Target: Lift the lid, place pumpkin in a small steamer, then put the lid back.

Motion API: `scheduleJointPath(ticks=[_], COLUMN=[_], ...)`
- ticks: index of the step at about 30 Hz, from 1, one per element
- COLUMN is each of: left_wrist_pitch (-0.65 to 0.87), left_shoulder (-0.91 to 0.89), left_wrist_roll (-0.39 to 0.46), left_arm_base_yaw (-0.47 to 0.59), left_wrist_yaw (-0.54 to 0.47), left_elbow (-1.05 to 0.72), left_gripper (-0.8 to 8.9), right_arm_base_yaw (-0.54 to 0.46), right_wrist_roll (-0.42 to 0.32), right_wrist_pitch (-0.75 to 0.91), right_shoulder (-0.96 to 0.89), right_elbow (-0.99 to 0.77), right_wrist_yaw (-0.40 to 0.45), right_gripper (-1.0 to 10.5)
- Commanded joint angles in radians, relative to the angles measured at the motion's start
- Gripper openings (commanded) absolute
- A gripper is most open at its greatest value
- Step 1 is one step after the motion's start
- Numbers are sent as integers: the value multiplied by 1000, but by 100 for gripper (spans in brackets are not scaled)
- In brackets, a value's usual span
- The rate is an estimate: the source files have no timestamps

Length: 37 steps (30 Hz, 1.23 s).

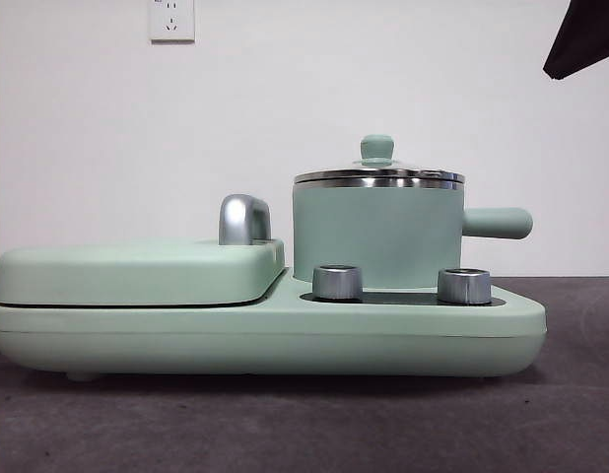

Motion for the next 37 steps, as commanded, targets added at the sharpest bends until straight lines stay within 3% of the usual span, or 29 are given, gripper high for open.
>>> scheduleJointPath(ticks=[1,7,16,25,37], left_wrist_pitch=[98,256,447,453,426], left_shoulder=[-54,-197,-377,-439,-470], left_wrist_roll=[53,128,110,97,93], left_arm_base_yaw=[76,221,311,402,380], left_wrist_yaw=[-3,-6,-6,60,64], left_elbow=[-100,-315,-566,-652,-686], left_gripper=[7,7,7,7,7], right_arm_base_yaw=[6,6,6,6,6], right_wrist_roll=[-7,-7,-7,-7,-7], right_wrist_pitch=[11,10,10,11,14], right_shoulder=[4,4,4,4,4], right_elbow=[7,7,7,7,7], right_wrist_yaw=[0,0,0,0,0], right_gripper=[19,19,19,19,19])
